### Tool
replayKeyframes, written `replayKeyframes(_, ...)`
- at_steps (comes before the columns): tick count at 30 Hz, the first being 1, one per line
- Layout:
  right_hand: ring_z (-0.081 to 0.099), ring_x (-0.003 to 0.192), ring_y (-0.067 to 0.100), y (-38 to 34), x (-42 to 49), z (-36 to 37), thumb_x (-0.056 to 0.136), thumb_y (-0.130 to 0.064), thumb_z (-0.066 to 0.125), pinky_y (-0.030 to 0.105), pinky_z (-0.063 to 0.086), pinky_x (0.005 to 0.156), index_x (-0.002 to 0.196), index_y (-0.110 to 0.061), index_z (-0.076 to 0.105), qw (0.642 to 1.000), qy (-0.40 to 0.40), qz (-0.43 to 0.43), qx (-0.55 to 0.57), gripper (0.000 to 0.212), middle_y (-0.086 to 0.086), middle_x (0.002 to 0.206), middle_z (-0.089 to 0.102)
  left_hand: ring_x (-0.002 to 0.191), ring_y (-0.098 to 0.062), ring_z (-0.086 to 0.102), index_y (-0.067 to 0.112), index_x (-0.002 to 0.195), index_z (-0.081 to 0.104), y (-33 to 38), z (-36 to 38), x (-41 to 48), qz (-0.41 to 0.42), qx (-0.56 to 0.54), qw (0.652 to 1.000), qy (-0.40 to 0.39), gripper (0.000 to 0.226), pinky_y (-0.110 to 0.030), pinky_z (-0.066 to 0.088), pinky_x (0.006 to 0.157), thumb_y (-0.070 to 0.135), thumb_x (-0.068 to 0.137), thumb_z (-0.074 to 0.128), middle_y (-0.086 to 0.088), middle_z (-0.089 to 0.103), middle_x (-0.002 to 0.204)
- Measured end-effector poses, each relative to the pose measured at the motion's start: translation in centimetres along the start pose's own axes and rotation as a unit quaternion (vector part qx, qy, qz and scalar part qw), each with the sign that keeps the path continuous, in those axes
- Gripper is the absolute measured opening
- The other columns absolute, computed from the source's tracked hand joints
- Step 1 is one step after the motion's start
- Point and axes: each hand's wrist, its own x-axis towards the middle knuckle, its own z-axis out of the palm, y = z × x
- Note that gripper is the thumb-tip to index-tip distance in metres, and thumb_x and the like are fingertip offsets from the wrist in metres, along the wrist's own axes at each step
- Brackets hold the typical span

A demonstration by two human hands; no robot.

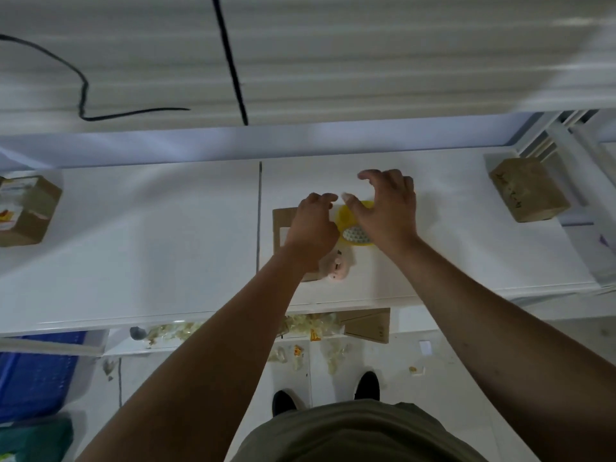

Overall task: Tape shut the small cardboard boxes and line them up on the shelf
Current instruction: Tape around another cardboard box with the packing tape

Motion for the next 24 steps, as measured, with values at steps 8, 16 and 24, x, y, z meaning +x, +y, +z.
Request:
replayKeyframes(8, 0.065, 0.092, 0.024, 2.9, 1.1, 0.3, 0.083, -0.052, 0.08, 0.031, 0.043, 0.066, 0.087, -0.019, 0.064, 0.96, -0.197, 0.162, 0.118, 0.037, -0.001, 0.088, 0.064, 0.153, -0.023, 0.029, 0.029, 0.15, 0.051, -2.5, 3.2, 2.1, -0.012, 0.186, 0.973, -0.135, 0.068, -0.046, 0.018, 0.12, 0.051, 0.089, 0.071, 0.004, 0.055, 0.152)
replayKeyframes(16, 0.056, 0.077, 0.017, 2.4, -1.6, 0.0, 0.069, -0.056, 0.082, 0.033, 0.042, 0.066, 0.074, -0.025, 0.051, 0.957, -0.102, 0.161, 0.217, 0.044, -0.006, 0.078, 0.056, 0.154, -0.019, 0.03, 0.016, 0.164, 0.032, -4.6, 5.2, 0.8, 0.027, 0.232, 0.972, -0.033, 0.114, -0.041, 0.008, 0.116, 0.075, 0.073, 0.068, 0.002, 0.056, 0.155)
replayKeyframes(24, 0.049, 0.073, 0.015, 1.5, -2.0, -1.9, 0.065, -0.051, 0.075, 0.03, 0.037, 0.065, 0.072, -0.024, 0.047, 0.959, -0.088, 0.121, 0.24, 0.039, -0.007, 0.076, 0.047, 0.154, -0.022, 0.03, 0.007, 0.17, -0.002, -4.3, 5.1, 0.5, 0.035, 0.216, 0.976, -0.017, 0.135, -0.041, 0.01, 0.12, 0.073, 0.079, 0.072, -0.006, 0.049, 0.159)
